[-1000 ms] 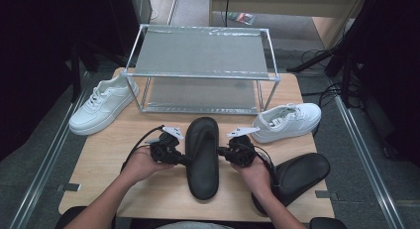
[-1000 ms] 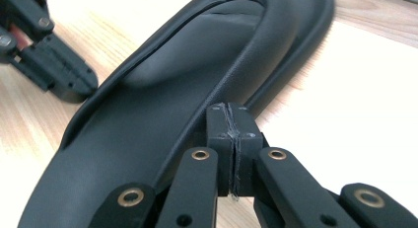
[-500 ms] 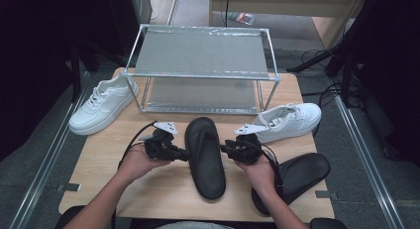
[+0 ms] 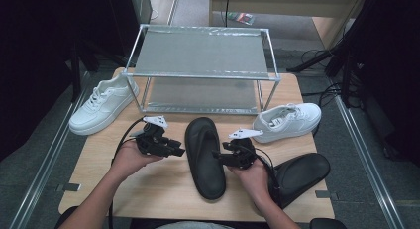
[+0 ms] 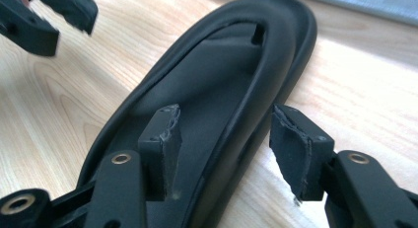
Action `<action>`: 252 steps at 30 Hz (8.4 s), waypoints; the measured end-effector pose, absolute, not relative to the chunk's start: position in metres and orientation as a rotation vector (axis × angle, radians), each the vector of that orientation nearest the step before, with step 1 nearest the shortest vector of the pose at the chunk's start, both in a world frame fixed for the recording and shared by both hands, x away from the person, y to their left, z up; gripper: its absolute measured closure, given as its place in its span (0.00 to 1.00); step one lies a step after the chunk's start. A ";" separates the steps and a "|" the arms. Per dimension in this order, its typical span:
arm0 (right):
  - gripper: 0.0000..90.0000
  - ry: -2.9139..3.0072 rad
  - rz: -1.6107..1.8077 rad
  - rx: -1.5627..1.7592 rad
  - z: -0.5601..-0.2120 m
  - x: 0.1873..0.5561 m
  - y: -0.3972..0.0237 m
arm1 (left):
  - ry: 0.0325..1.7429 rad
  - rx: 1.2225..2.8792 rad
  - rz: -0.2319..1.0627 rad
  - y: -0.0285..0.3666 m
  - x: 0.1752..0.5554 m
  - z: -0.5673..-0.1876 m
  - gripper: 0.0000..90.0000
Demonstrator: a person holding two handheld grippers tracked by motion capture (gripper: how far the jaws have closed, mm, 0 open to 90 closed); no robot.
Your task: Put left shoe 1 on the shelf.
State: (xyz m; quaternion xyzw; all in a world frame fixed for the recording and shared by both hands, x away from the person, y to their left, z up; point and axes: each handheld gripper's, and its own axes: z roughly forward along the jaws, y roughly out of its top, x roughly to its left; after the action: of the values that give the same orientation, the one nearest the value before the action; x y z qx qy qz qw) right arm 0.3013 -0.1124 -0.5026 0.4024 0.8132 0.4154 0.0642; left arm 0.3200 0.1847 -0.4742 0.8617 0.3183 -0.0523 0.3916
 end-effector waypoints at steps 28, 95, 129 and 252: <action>0.73 2.460 1.108 1.219 -0.520 0.310 -0.100 | 0.819 2.175 -0.070 0.185 0.336 -0.458 0.73; 0.91 2.084 1.148 1.566 -0.509 0.430 -0.079 | 0.774 2.188 0.187 0.185 0.499 -0.353 0.99; 1.00 2.373 1.236 1.254 -0.496 0.332 -0.114 | 0.792 2.178 0.197 0.186 0.499 -0.355 1.00; 0.59 2.561 1.431 0.986 -0.468 0.343 -0.110 | 0.750 2.159 0.177 0.187 0.415 -0.339 0.42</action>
State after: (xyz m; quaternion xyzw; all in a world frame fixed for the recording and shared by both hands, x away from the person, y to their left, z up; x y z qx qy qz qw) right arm 0.3425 -0.1096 -0.4683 0.3184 0.8273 0.4622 0.0235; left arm 0.4152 0.1866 -0.3395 0.8581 0.2980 0.0704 0.4121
